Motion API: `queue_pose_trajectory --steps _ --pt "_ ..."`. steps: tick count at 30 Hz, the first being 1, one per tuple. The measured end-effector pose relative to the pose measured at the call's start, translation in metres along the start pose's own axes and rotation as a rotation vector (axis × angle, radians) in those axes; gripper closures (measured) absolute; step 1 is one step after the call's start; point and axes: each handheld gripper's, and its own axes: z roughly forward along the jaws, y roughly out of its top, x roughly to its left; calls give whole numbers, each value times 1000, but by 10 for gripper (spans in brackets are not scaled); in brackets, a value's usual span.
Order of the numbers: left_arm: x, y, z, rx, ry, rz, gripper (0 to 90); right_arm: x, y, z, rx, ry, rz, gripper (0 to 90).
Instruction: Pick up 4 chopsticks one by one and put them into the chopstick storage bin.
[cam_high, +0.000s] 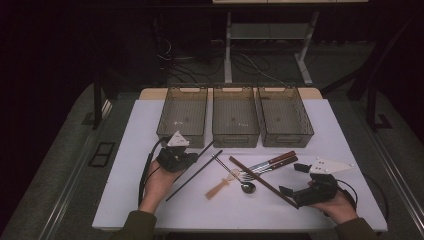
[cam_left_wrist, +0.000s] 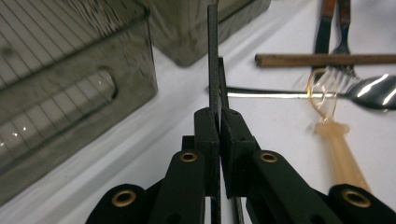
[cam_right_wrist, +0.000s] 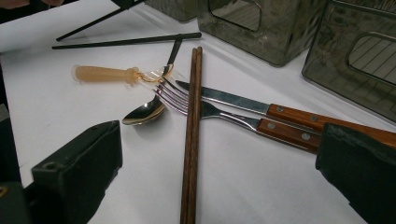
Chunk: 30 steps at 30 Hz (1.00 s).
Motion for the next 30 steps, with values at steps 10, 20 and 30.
queue_pose_trajectory --steps 10,20,30 --pt "8 4 -20 -81 -8 -46 859 0 0 0 3 1 -1 7" --pt "9 13 -36 -140 -6 -41 859 0 0 1 9 1 1 7" --pt "17 23 -48 -185 -13 -45 858 1 -1 3 9 -2 5 7"
